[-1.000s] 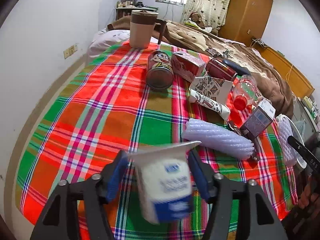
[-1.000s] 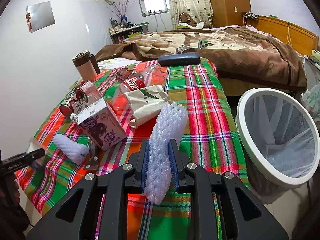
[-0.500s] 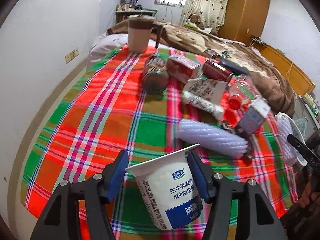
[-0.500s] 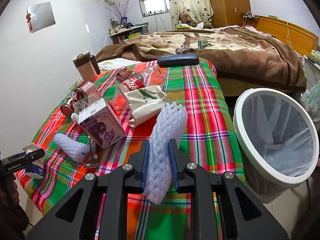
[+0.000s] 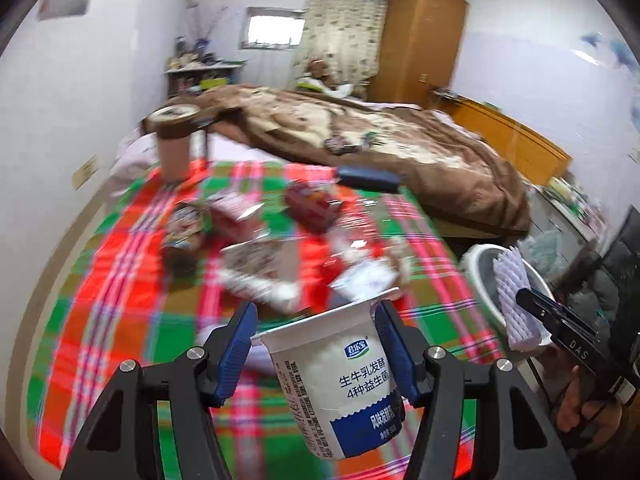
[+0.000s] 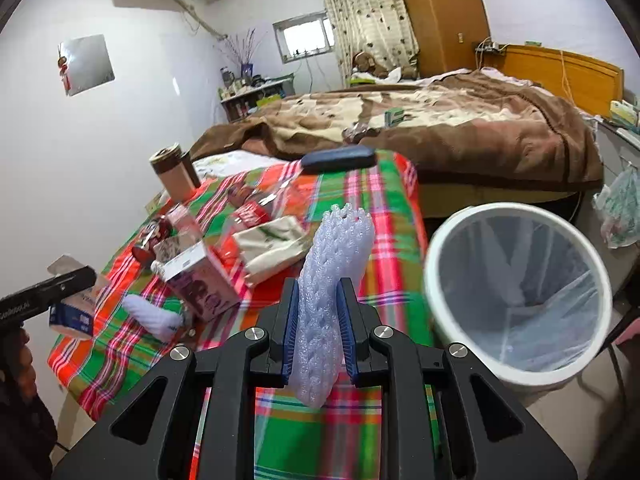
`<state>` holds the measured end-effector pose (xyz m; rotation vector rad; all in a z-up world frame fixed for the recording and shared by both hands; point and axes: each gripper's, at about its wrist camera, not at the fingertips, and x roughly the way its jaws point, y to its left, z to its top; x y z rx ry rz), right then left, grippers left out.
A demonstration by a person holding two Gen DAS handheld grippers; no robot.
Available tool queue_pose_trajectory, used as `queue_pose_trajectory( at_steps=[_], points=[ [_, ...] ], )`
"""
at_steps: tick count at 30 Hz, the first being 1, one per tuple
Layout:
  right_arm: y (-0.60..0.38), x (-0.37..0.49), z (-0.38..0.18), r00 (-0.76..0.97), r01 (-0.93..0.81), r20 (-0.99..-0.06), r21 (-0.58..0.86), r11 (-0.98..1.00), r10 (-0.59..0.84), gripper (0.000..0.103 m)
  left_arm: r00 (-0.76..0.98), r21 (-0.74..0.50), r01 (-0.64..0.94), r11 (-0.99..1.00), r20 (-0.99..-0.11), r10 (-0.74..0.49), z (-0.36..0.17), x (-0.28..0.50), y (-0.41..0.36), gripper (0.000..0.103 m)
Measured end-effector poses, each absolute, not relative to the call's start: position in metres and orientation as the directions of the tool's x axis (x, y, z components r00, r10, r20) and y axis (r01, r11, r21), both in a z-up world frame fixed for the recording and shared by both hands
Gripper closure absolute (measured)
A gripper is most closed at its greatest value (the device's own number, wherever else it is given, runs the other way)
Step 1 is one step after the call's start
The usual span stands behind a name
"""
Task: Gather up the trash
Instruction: 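Carry both items to the white wastebasket and open both tools to drop them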
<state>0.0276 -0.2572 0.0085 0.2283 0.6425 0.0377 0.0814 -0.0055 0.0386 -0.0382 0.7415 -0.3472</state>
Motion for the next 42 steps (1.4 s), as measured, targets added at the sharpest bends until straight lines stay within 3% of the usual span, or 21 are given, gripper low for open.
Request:
queue_pose_trajectory(
  at_steps=[12, 19, 33, 36, 38, 39, 40, 42],
  points=[
    [-0.327, 0.003, 0.018, 0.816, 0.192, -0.576, 0.193, 0.962, -0.047, 0.083, 0.586, -0.170, 0.529, 0.831, -0.636, -0.502, 0.048, 0.094, -0.143, 0.041],
    [-0.366, 0.010, 0.004, 0.765, 0.264, -0.638, 0.189, 0.946, -0.086, 0.083, 0.487, -0.201, 0.632, 0.749, -0.649, -0.585, 0.041, 0.095, -0.228, 0.041],
    [-0.407, 0.029, -0.025, 0.682, 0.286, -0.726, 0.153, 0.946, -0.089, 0.080, 0.373, -0.221, 0.691, 0.688, -0.706, -0.602, 0.006, 0.119, -0.326, 0.041],
    [-0.406, 0.030, -0.027, 0.674, 0.287, -0.730, 0.114, 0.951, -0.116, 0.074, 0.353, -0.240, 0.684, 0.689, -0.718, -0.600, -0.004, 0.129, -0.330, 0.041],
    [-0.407, 0.030, -0.028, 0.674, 0.280, -0.730, 0.110, 0.954, -0.114, 0.062, 0.359, -0.237, 0.674, 0.700, -0.723, -0.590, -0.008, 0.133, -0.331, 0.039],
    [-0.410, 0.030, -0.028, 0.674, 0.282, -0.729, 0.110, 0.953, -0.115, 0.048, 0.359, -0.239, 0.672, 0.701, -0.722, -0.591, -0.009, 0.135, -0.331, 0.034],
    [-0.409, 0.027, -0.028, 0.676, 0.287, -0.727, 0.105, 0.952, -0.123, 0.042, 0.353, -0.249, 0.671, 0.698, -0.721, -0.597, -0.010, 0.137, -0.331, 0.033],
    [-0.410, 0.025, -0.028, 0.673, 0.297, -0.728, 0.098, 0.950, -0.135, 0.042, 0.345, -0.266, 0.668, 0.695, -0.717, -0.606, -0.010, 0.138, -0.328, 0.033]
  ],
)
